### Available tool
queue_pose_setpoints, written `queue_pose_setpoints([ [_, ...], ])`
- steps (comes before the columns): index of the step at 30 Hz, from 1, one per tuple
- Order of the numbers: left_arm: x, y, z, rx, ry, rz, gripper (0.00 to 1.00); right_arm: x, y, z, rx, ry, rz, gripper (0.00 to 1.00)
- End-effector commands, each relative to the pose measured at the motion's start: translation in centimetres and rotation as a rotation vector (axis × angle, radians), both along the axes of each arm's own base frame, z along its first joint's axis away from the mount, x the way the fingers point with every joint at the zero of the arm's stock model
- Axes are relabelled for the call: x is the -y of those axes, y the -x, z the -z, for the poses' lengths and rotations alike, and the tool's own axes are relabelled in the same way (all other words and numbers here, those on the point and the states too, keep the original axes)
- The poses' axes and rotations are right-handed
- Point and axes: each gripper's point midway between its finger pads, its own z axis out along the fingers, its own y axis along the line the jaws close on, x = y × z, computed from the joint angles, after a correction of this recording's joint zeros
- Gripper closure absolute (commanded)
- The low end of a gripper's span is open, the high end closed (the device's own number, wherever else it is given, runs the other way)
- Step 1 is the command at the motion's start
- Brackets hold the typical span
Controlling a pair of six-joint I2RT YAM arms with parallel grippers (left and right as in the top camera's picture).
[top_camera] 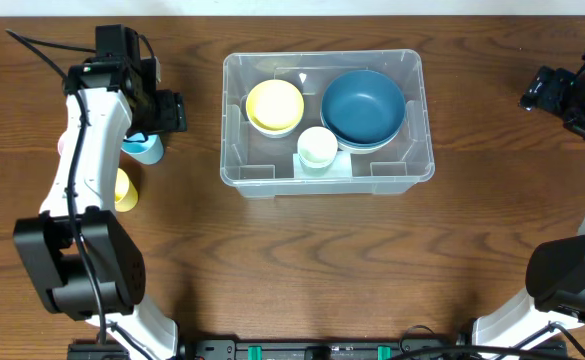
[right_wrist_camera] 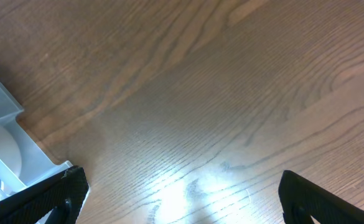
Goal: Pack container
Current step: 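Withdraw the left gripper to the light blue cup at the left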
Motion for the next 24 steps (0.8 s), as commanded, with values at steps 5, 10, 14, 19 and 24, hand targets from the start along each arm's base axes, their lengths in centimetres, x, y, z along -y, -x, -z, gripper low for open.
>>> queue_pose_setpoints([
  [5,-0.9,-0.2,4.4,-0.101,-0.039,0.019,0.20,0.2,0.1,0.1,-0.001,-0.004,0.018,0.01],
  [10,-0.9,0.0,6.4,-0.151,-0.034,0.020,0.20,0.2,0.1,0.1,-0.001,-0.004,0.018,0.01],
  [14,-0.9,-0.1,6.7,-0.153,-0.034,0.020,0.31,0.2,0.1,0.1,-0.001,-0.004,0.018,0.01],
  [19,-0.9,-0.1,6.7,-0.152,-0.033,0.017,0.66,0.2,0.1,0.1,-0.001,-0.004,0.018,0.01],
  [24,-0.9,0.1,6.8,-0.161,-0.030,0.009,0.75,0.2,0.1,0.1,-0.001,-0.004,0.018,0.01],
])
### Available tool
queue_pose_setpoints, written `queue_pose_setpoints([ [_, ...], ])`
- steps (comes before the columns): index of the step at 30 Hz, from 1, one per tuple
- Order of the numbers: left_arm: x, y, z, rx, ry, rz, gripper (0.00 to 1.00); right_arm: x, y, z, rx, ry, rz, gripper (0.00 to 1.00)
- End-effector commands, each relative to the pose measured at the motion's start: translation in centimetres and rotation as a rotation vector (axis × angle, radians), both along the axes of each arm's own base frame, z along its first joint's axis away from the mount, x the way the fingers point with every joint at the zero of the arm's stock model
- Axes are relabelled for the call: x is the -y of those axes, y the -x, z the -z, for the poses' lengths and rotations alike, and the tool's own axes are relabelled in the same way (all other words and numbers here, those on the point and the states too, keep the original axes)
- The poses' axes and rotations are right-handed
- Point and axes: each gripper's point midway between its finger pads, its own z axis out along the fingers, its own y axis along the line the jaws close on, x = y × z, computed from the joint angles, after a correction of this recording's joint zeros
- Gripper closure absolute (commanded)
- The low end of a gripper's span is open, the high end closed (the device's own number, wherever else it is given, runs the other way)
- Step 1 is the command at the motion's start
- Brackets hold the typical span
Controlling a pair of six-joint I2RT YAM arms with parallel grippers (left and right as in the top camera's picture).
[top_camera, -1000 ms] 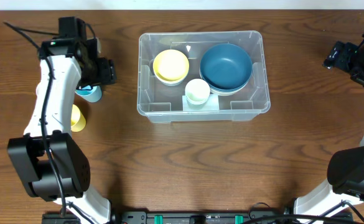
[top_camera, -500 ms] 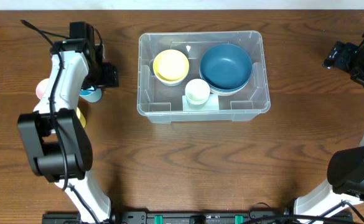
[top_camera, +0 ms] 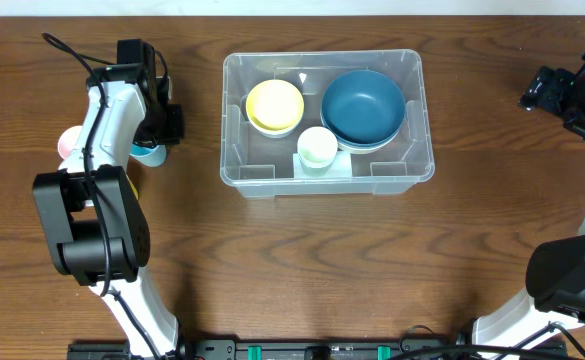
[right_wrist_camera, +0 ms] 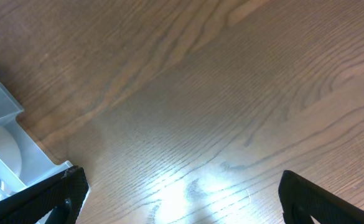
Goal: Pack container
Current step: 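Withdraw the left gripper to the light blue cup at the left, then grasp the light blue cup with the left gripper and lift, then carry the light blue cup into the bin and drop it into the green cup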
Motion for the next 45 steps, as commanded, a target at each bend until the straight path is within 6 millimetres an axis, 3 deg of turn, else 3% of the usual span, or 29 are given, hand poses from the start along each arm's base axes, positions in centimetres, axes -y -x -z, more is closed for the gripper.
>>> queue_pose_setpoints([
  [1,-0.4,0.3,0.1,-0.013,-0.009,-0.012,0.76,0.2,0.1,0.1,0.000,-0.005,0.018,0.01],
  [8,-0.2,1.3,0.6,-0.050,-0.005,-0.019,0.94,0.2,0.1,0.1,0.000,-0.005,0.018,0.01],
  [13,0.5,2.0,0.5,-0.076,0.009,-0.019,0.94,0.2,0.1,0.1,0.000,-0.005,0.018,0.01],
  [16,1.5,2.1,-0.8,-0.066,0.007,0.004,0.94,0.2,0.1,0.1,0.000,-0.005,0.018,0.01],
  [19,2.7,1.8,-3.5,-0.011,0.004,0.037,0.94,0.2,0.1,0.1,0.000,-0.005,0.018,0.01],
  [24,5.5,1.9,-11.0,0.158,0.002,0.108,0.94,0.2,0.1,0.1,0.000,-0.005,0.018,0.01],
  [29,7.7,3.5,-19.0,0.338,0.002,0.165,0.94,0.2,0.1,0.1,0.000,-0.005,0.018,0.01],
  [32,9.0,5.1,-22.8,0.411,0.016,0.195,0.94,0.2,0.1,0.1,0.000,-0.005,0.018,0.01],
  [39,13.2,7.0,-27.9,0.510,0.068,0.280,0.94,0.2,0.1,0.1,0.000,-0.005,0.018,0.01],
  [45,18.9,7.1,-28.1,0.542,0.122,0.400,0.94,0.2,0.1,0.1,0.000,-0.005,0.018,0.01],
])
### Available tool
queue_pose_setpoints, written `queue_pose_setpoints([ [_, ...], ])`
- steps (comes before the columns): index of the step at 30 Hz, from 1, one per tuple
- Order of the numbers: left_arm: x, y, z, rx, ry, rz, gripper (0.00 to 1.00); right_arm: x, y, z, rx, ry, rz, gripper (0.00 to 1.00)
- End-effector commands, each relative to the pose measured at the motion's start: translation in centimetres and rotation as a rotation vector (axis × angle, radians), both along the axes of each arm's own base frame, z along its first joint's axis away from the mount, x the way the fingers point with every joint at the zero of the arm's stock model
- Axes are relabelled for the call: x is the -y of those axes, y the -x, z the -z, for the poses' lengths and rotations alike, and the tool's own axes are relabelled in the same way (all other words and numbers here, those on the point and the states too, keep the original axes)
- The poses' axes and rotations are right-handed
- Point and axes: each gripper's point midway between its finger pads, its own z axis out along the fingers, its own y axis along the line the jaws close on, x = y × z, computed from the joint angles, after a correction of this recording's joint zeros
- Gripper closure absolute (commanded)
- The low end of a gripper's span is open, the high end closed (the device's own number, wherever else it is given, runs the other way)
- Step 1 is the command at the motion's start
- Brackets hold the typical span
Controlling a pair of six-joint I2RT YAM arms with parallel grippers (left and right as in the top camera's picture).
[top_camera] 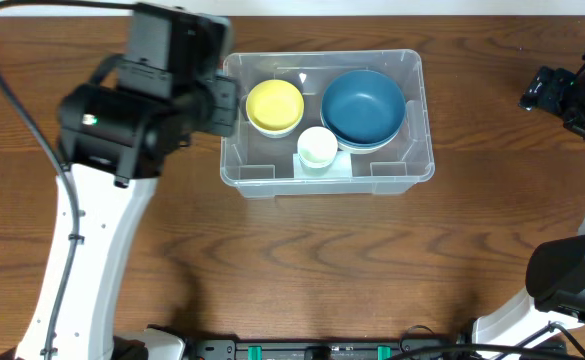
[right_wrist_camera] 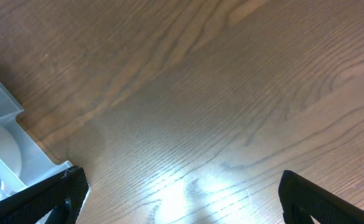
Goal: Pack container
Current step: 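Carry the light blue cup into the bin and drop it into the green cup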
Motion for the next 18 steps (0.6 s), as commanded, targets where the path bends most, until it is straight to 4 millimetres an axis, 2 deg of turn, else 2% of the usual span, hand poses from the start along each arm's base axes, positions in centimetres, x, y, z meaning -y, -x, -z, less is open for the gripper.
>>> queue_pose_setpoints([
  [1,3.0,-0.3,0.8,-0.013,0.000,0.051,0.94,0.2,0.1,0.1,0.000,-0.005,0.018,0.01],
  [4,5.5,-0.3,2.6,-0.055,-0.021,0.109,0.94,0.2,0.1,0.1,0.000,-0.005,0.018,0.01],
  [10,9.6,-0.7,7.9,-0.165,-0.112,0.225,0.94,0.2,0.1,0.1,0.000,-0.005,0.018,0.01],
  [13,10.6,-1.0,10.1,-0.207,-0.146,0.254,0.94,0.2,0.1,0.1,0.000,-0.005,0.018,0.01],
  [18,11.0,-1.4,12.3,-0.259,-0.167,0.259,0.94,0.2,0.1,0.1,-0.001,-0.005,0.018,0.01],
])
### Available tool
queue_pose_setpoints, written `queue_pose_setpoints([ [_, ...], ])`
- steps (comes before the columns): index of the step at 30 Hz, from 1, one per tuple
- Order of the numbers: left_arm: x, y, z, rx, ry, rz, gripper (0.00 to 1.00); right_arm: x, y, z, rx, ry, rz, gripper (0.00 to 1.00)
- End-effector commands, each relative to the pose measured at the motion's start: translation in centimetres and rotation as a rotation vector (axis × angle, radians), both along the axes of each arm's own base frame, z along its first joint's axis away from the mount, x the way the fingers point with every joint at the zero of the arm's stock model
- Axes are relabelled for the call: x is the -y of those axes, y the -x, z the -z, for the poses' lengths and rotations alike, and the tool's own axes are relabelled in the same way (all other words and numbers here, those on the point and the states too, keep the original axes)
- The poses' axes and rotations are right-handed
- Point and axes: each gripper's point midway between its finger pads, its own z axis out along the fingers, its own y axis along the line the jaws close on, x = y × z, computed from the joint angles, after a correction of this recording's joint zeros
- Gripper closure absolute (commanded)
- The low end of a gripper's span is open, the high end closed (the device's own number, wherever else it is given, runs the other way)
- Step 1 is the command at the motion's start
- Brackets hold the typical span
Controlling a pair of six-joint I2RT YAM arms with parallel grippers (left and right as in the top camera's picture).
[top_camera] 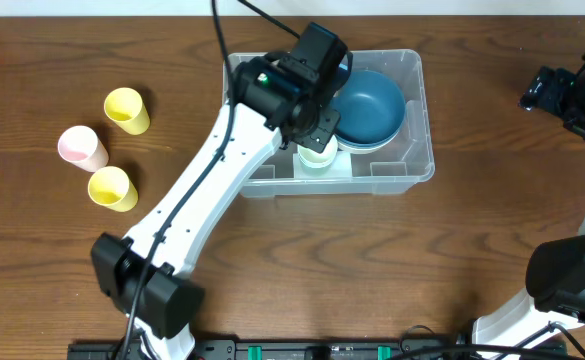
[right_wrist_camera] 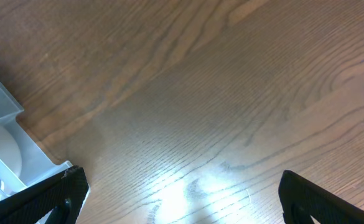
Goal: Pack container
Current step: 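Carry the light blue cup into the bin and drop it into the green cup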
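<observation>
The clear plastic container (top_camera: 413, 168) stands at the table's middle back, and its corner shows in the right wrist view (right_wrist_camera: 7, 146). Inside are a blue bowl (top_camera: 372, 108) and a small white cup (top_camera: 318, 153). My left arm reaches over the container's left half, and the left gripper (top_camera: 315, 122) is buried under its own wrist above the white cup, so its fingers and anything in them are hidden. Two yellow cups (top_camera: 125, 110) (top_camera: 111, 188) and a pink cup (top_camera: 82, 147) lie on the table at the left. The right gripper (right_wrist_camera: 182, 199) hangs open over bare wood, holding nothing.
The right arm (top_camera: 562, 95) stays at the far right edge, well away from the container. Wood tabletop (top_camera: 302, 270) stretches in front of the container and between it and the cups.
My left arm was raised close to the camera over the table's left side. Now it is stretched over the container's left half. The three cups on the left show again, and the light blue cup does not.
At first my left gripper was at a light blue cup on the left of the table, and it was still there at the following moment. Then the arm was lifted high. Now it is over the container, and the blue cup is gone from its spot. The right arm never moved.
</observation>
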Motion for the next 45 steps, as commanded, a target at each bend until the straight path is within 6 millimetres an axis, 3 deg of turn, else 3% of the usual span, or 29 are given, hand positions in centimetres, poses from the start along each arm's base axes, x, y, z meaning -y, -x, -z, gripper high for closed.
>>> queue_pose_setpoints([
  [1,0.2,-0.3,0.1,0.004,-0.006,0.016,0.94,0.2,0.1,0.1,-0.001,-0.004,0.018,0.01],
  [13,2.6,1.1,1.9,-0.021,-0.049,0.118,0.94,0.2,0.1,0.1,-0.001,-0.004,0.018,0.01],
  [20,2.8,0.9,3.7,-0.053,-0.076,0.120,0.94,0.2,0.1,0.1,-0.001,-0.004,0.018,0.01],
  [30,2.9,0.7,4.0,-0.054,-0.080,0.130,0.94,0.2,0.1,0.1,-0.001,-0.004,0.018,0.01],
  [32,2.9,0.7,4.0,-0.054,-0.080,0.130,0.88,0.2,0.1,0.1,-0.001,-0.004,0.018,0.01],
  [35,2.9,0.7,4.0,-0.054,-0.080,0.130,0.66,0.2,0.1,0.1,-0.001,-0.004,0.018,0.01],
  [37,2.9,0.7,4.0,-0.053,-0.080,0.130,0.57,0.2,0.1,0.1,-0.001,-0.004,0.018,0.01],
  [41,2.8,0.5,4.0,-0.050,-0.078,0.124,0.48,0.2,0.1,0.1,-0.001,-0.004,0.018,0.01],
  [45,1.5,-0.1,2.4,-0.037,-0.054,0.063,0.42,0.2,0.1,0.1,-0.001,-0.004,0.018,0.01],
])
